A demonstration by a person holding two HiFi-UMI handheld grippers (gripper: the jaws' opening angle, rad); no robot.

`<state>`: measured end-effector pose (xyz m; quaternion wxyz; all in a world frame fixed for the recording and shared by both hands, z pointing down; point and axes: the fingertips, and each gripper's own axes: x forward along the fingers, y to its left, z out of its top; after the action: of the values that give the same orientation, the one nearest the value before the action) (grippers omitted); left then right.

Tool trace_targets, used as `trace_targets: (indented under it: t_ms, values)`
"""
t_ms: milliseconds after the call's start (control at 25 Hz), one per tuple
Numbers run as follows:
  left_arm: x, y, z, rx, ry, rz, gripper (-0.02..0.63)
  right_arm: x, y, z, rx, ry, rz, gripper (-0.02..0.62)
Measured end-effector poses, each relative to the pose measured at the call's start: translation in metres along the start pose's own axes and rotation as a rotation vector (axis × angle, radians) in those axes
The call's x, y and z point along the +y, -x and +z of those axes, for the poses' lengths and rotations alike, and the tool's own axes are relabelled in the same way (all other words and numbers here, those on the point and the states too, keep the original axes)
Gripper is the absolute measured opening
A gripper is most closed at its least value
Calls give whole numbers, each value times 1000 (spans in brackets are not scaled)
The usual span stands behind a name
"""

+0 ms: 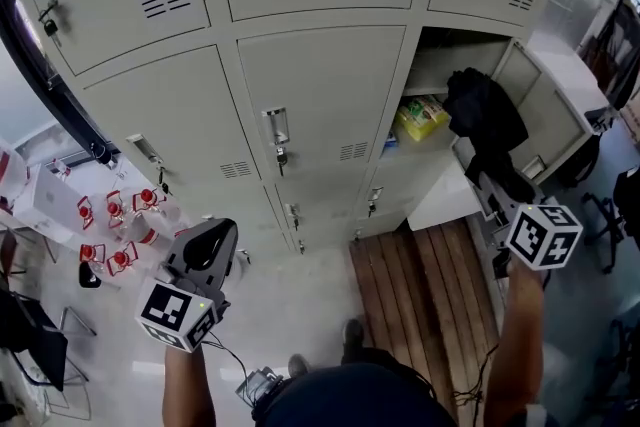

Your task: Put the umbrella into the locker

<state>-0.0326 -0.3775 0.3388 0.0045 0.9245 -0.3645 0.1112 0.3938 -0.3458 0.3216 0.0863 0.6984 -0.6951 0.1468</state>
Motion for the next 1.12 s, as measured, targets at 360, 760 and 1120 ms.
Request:
trace_targets:
  t_ms: [360,760,1120]
  values:
    - [14,-12,-8,27,18,57,28,-24,-73,21,24,16,16,204]
    - [24,-29,-19,69,37,126,28,-50,-163,25,88,6,55,204]
    - [28,-50,-19,65,43,155,28,-66,-222,48,97,61,33,206]
